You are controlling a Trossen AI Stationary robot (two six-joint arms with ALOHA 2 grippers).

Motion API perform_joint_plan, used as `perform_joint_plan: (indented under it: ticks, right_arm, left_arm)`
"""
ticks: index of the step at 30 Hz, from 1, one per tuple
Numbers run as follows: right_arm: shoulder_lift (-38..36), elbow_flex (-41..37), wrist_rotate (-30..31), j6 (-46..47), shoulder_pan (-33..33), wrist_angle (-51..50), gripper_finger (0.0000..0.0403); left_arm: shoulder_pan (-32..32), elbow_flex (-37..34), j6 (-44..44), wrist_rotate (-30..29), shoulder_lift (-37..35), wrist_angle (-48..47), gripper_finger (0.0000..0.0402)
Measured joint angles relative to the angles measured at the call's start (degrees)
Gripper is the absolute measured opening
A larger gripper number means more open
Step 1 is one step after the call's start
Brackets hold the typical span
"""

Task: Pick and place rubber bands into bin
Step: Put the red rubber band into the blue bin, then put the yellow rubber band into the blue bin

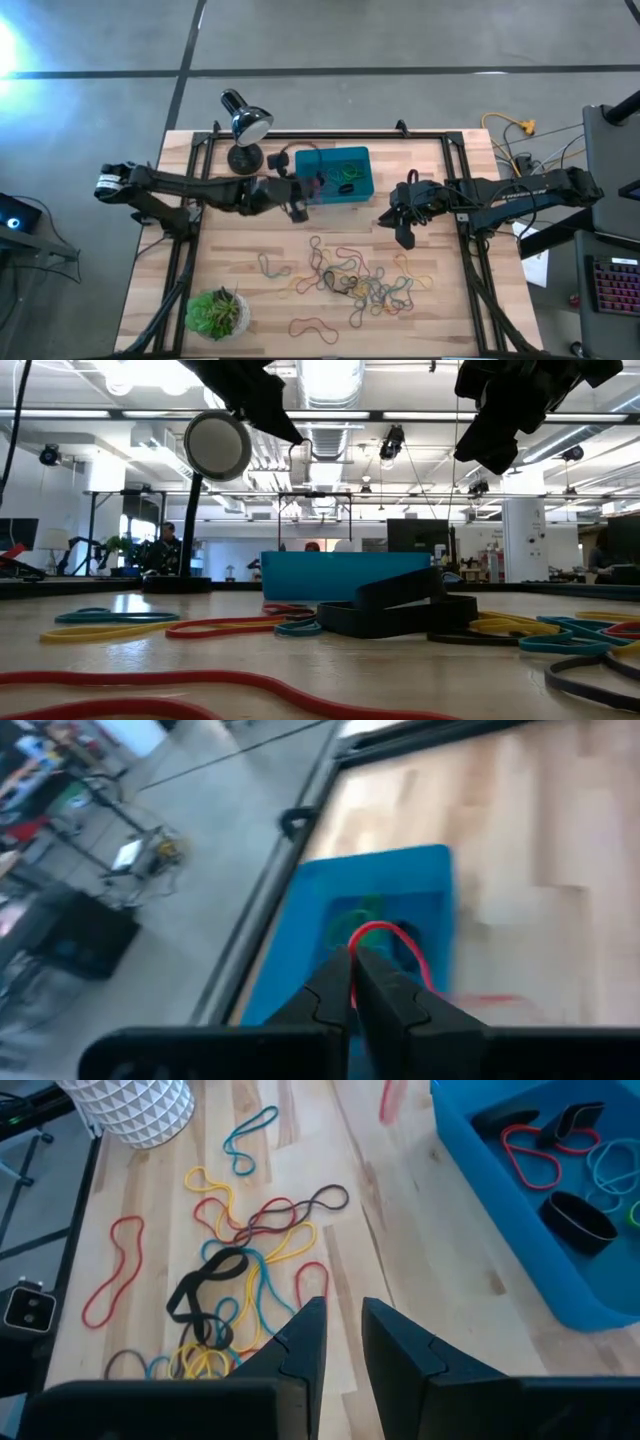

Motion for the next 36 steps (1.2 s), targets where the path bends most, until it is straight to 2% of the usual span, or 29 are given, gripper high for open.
perform_joint_plan:
  ticks: [7, 15, 19, 23, 30, 33, 36]
  right_arm:
    - [0.0, 0.0, 0.2, 0.1, 0.0, 1.4, 0.0059]
    - [0.0, 0.0, 0.3, 0.2, 0.0, 2.9, 0.0059]
    - [0.0, 0.0, 0.3, 0.2, 0.0, 3.2, 0.0059]
    - [0.0, 0.0, 0.4, 0.2, 0.0, 3.5, 0.0059]
    - [0.0, 0.0, 1.2, 0.2, 0.0, 3.5, 0.0059]
    - [0.7, -0.1, -1.1, -0.2, 0.4, 3.3, 0.0059]
    - [2.3, -0.4, -3.8, -1.6, 2.1, -1.0, 0.0059]
  left_arm:
    - [8.8, 0.0, 0.4, 1.5, 1.8, 3.3, 0.0]
    - [15.1, 0.0, -0.5, 8.1, 6.7, 3.9, 0.0]
    - [16.2, 0.0, -1.6, 9.3, 9.7, 3.7, 0.0]
    - [16.4, 0.0, -1.9, 15.0, 11.0, 3.8, 0.001]
    - [16.4, -0.1, -3.1, 16.5, 11.5, 3.6, 0.0068]
    - [16.0, 0.0, -3.6, 16.7, 11.0, 2.3, 0.0088]
    - [14.9, 0.2, -5.8, 17.6, 10.0, 1.1, 0.0098]
